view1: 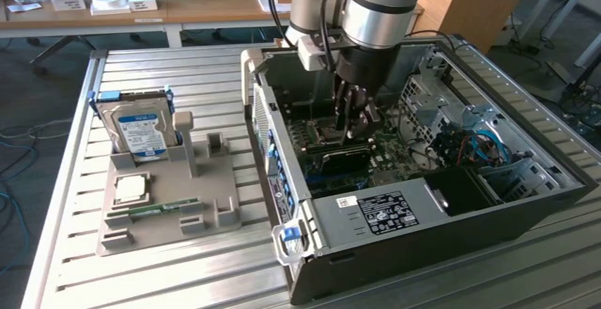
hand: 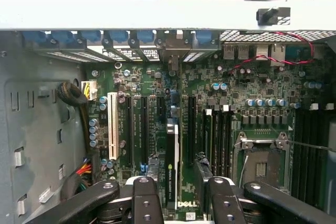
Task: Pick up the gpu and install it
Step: 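Insert the gpu into the slot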
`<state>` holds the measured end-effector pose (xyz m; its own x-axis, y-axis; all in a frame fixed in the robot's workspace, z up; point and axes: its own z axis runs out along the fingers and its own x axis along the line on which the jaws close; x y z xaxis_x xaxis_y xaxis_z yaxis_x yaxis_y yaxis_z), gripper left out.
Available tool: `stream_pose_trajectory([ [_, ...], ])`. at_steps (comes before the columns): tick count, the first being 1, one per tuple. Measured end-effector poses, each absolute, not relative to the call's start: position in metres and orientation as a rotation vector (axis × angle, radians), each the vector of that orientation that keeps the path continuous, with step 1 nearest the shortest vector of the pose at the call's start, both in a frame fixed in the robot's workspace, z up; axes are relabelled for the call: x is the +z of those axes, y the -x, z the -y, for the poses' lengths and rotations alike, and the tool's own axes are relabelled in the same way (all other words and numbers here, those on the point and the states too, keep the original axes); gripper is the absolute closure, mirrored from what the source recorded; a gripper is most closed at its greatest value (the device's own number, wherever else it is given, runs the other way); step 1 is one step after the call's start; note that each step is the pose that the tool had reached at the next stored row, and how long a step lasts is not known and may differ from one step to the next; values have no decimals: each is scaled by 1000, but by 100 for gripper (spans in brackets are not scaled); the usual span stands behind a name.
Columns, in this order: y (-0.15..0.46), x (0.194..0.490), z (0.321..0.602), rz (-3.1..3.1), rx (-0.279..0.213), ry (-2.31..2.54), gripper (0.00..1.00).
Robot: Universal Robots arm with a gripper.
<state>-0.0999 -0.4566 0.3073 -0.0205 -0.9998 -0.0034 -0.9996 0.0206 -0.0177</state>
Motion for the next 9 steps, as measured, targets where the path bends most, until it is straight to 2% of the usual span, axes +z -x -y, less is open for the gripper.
stream_pose_trajectory([
  [9,100,308,457,-2234,-16,2188,60],
])
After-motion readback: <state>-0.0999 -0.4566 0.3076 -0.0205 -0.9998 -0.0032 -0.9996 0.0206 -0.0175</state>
